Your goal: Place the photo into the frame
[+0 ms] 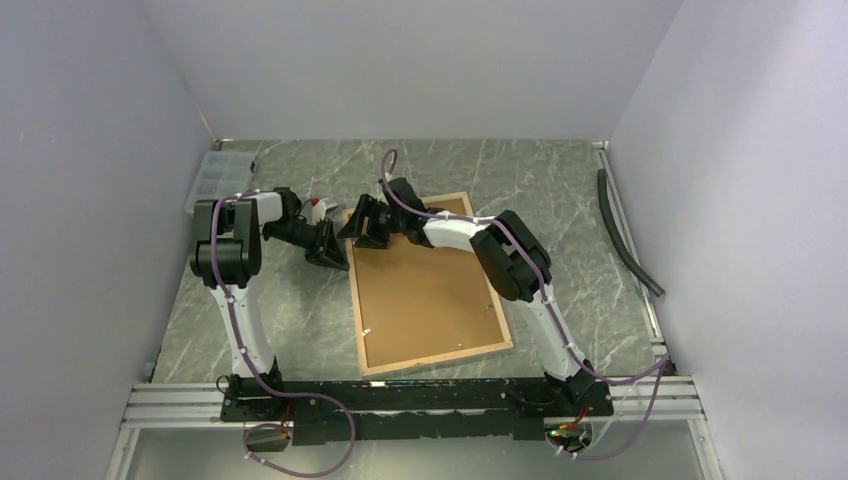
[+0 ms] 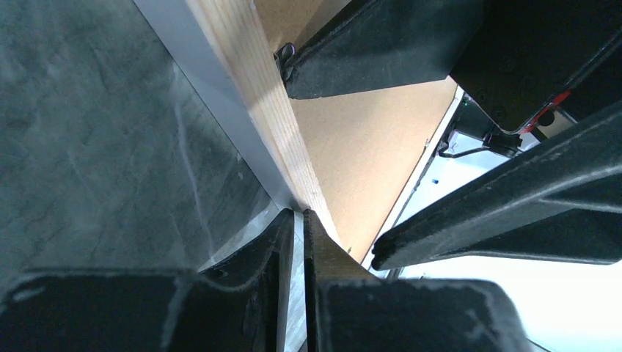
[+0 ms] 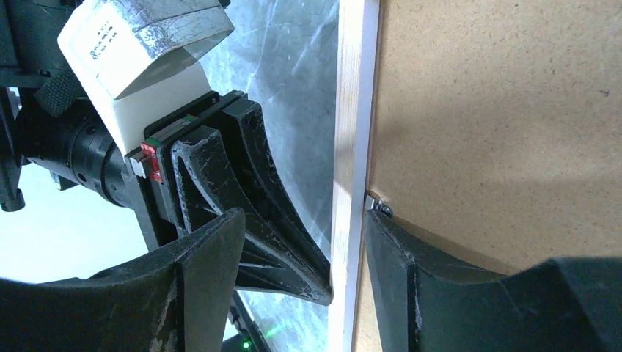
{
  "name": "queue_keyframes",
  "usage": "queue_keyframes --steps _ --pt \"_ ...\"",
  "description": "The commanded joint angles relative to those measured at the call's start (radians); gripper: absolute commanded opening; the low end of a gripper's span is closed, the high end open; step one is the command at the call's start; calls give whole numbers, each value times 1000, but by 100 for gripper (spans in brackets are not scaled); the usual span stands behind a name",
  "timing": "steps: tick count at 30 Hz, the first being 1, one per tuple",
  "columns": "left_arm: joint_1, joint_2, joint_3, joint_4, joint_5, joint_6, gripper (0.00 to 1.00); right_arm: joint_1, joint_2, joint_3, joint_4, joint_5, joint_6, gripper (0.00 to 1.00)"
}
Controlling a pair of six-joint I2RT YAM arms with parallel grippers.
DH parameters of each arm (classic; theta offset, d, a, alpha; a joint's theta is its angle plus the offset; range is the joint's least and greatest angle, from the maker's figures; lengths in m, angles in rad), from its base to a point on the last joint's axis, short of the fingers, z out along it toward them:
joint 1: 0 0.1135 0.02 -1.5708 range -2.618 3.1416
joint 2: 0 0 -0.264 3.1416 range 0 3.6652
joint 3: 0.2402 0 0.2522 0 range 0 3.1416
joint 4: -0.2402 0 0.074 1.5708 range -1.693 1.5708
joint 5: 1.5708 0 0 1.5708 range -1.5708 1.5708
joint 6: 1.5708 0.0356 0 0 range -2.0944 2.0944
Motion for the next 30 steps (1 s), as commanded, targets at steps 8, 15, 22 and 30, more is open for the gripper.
queue_keyframes --steps 8,15,22,30 --pt "-7 -22 -8 34 -89 28 14 51 22 -33 88 17 58 65" --pt "1 -25 1 27 -87 26 14 66 29 -30 118 -2 89 65" --pt "29 -31 24 2 -76 29 14 60 -28 -67 170 -31 127 67" --pt "92 -74 128 -162 -32 126 24 -59 -319 -200 17 37 -40 88"
